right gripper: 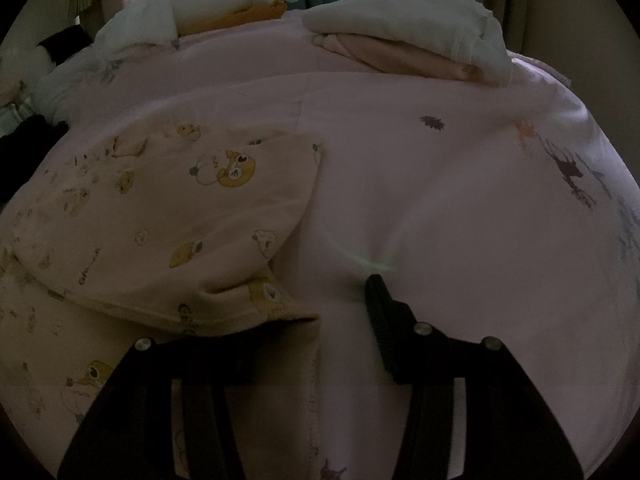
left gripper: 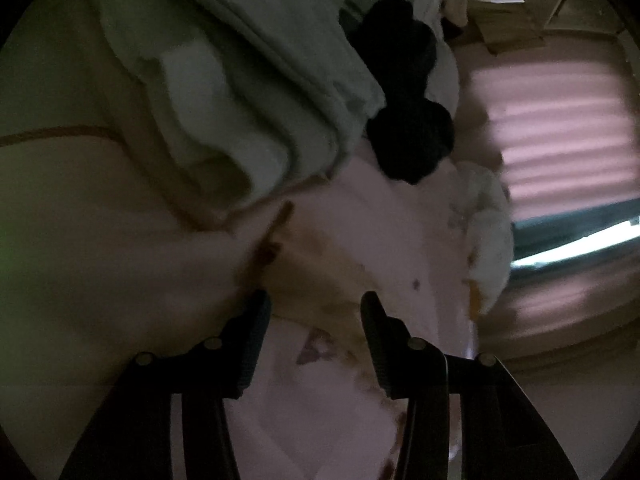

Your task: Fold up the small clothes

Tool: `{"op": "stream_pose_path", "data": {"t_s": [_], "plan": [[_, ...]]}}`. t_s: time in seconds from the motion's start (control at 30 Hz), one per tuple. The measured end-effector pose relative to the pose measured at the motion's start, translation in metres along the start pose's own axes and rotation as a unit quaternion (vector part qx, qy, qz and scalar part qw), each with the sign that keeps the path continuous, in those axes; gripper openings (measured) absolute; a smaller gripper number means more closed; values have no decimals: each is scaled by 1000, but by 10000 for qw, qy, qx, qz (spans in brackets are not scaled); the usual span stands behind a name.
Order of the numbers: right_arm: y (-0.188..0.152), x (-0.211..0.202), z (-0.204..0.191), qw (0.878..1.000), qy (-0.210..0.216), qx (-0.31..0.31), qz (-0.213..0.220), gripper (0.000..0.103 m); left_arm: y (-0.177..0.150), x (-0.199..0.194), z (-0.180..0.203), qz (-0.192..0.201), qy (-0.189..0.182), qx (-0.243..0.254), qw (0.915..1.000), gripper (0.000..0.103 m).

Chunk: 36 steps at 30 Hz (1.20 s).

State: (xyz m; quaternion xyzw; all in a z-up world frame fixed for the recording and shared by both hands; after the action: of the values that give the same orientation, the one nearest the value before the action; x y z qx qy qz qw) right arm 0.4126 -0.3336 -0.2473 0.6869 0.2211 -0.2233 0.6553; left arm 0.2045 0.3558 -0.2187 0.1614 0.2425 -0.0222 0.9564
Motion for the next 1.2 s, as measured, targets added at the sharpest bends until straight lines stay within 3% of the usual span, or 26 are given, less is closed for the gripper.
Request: {"op": "stream_pose_path", "data": {"t_s": [0.13, 0.17, 0.2, 0.27, 0.43, 0.63, 0.77, 0.97, 1.2], "plan": [[0, 0, 1, 10000, 52, 78, 3, 51, -2, 8, 3, 54, 11, 241, 9997, 45], [0, 0, 2, 9999, 62, 93, 3, 51, -2, 11, 3, 132, 76, 423, 9990, 42], [0, 0, 2, 9999, 72, 105, 4, 51, -3, 13, 4, 166, 171, 559, 9982, 29], [0, 0, 1, 9999, 84, 126, 3, 51, -2, 14, 0, 224, 409, 860, 9952, 17], [0, 0, 1, 9998, 106, 150, 3, 51, -1, 2, 12, 343, 476, 1444, 9878, 9], [-1, -1, 1, 9998, 110, 164, 9, 51, -2, -27, 82, 591, 21, 2303, 9713, 8], [-1, -1, 0, 9998, 116, 170, 12, 51, -14, -38, 127, 686, -191, 2596, 9631, 8], [-2, -1, 2, 9995, 184, 275, 15, 52, -70, -36, 193, 685, -454, 3241, 9425, 8], [-2, -3, 3, 9980, 356, 517, 58, 51, -181, -25, 278, 421, -1152, 4005, 9080, 5]]}}
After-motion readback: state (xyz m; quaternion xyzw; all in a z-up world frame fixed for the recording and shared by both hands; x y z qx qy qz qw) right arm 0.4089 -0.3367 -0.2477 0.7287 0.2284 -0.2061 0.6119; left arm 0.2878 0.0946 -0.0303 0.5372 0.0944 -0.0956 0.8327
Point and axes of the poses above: each gripper's, at about its wrist camera, not at the fingertips, and x roughly the way its jaws point, z to its right, y to its top, the point moved 8 cm from there along x, roughly the way its jaws point, and after that the axes turned 15 degrees about z, right-handed, at the moved point
